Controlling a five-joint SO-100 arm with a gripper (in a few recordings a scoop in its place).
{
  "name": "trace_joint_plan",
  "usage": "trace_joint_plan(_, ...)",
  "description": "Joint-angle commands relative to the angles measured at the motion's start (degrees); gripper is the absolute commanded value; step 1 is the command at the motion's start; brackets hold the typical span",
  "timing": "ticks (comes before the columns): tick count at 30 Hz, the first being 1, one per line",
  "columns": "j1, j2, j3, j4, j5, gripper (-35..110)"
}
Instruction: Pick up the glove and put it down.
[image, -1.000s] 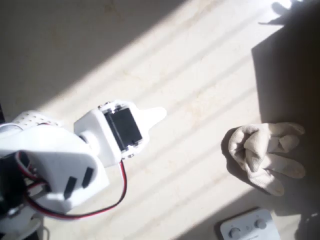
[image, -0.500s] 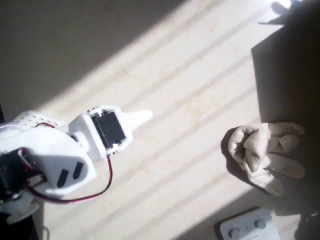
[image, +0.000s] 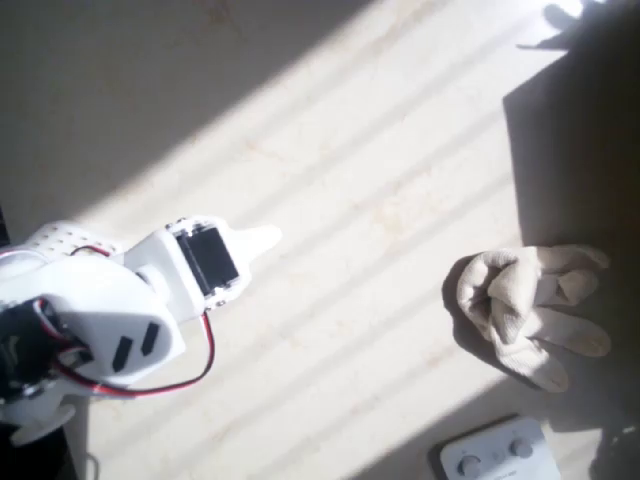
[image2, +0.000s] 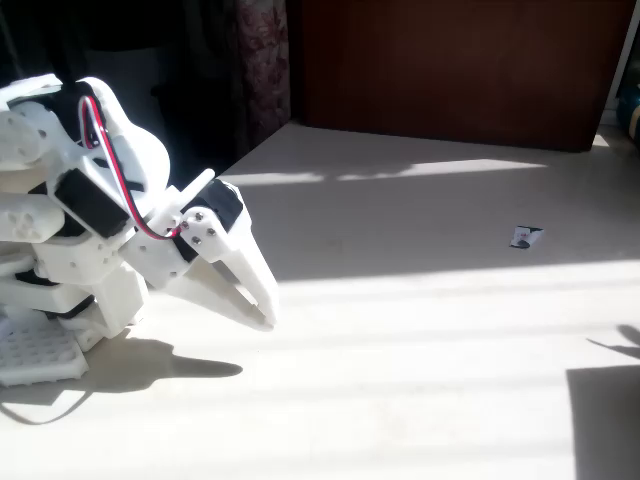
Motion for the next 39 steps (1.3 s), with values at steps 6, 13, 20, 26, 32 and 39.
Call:
trace_joint_plan(6, -0.3, 1.7, -0.1, 1.8, 0.4, 0)
trace_joint_plan(13, -0.3, 1.7, 2.0, 1.9, -0.1, 0)
trace_joint_plan(20, -0.3, 1.7, 2.1, 1.9, -0.2, 0)
trace_joint_plan(26, -0.3, 1.7, 2.3, 1.6, -0.3, 0)
trace_joint_plan(32, -0.4, 1.7, 2.3, 1.6, -0.4, 0)
trace_joint_plan(39, -0.4, 1.7, 2.3, 1.6, -0.4, 0)
